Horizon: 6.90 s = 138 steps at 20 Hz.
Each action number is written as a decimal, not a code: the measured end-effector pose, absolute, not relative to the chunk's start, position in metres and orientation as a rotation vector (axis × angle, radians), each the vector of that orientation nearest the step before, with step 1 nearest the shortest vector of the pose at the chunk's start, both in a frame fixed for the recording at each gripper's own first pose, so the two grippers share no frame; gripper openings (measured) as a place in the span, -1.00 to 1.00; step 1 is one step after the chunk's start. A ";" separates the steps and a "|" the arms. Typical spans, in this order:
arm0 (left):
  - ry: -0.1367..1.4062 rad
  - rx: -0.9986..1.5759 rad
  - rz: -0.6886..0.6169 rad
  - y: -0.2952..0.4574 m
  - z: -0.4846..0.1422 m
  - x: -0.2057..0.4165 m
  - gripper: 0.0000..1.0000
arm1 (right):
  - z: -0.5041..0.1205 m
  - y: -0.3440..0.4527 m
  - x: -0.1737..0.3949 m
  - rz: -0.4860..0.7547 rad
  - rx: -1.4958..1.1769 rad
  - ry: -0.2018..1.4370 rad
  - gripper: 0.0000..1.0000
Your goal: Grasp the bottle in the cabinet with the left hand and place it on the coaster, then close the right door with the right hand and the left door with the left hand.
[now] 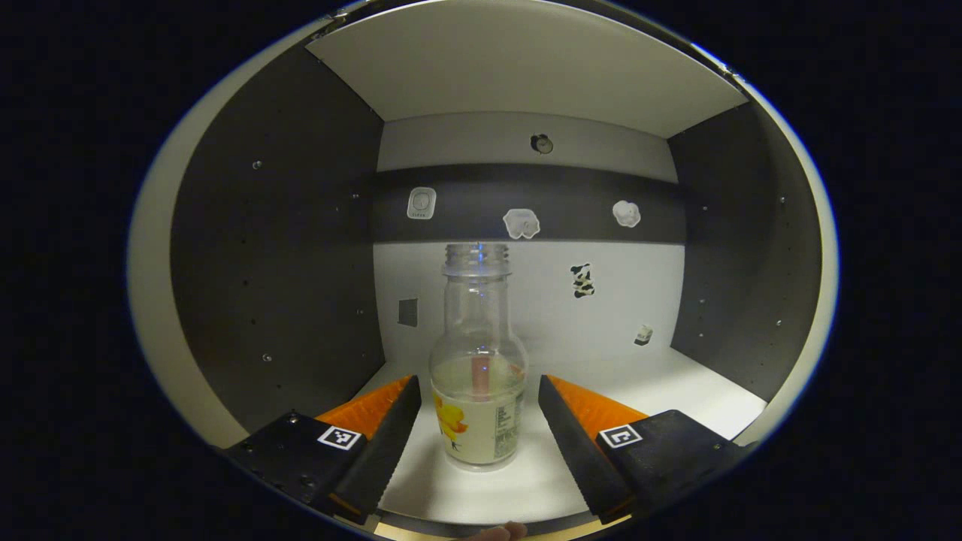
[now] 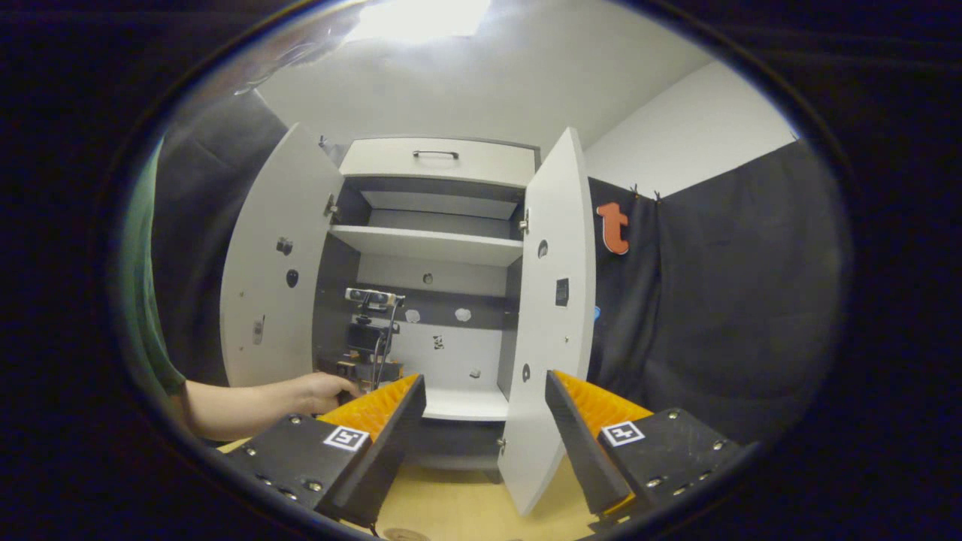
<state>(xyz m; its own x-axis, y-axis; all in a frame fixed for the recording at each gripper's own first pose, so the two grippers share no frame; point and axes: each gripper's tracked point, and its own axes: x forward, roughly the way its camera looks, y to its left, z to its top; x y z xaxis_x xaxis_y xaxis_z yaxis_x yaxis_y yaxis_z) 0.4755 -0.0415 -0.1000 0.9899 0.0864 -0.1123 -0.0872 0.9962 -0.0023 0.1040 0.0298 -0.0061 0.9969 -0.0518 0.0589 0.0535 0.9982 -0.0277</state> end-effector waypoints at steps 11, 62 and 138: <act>0.099 -0.059 -0.043 -0.055 -0.072 0.401 0.56 | -0.019 -0.016 0.069 -0.161 0.065 -0.046 0.94; 0.105 0.134 -0.690 -0.189 -0.291 0.053 0.89 | -0.024 -0.054 0.040 -0.142 0.258 -0.020 0.94; 0.160 -0.207 0.062 0.245 -0.067 0.055 0.94 | -0.066 0.003 0.185 0.005 0.107 0.131 1.00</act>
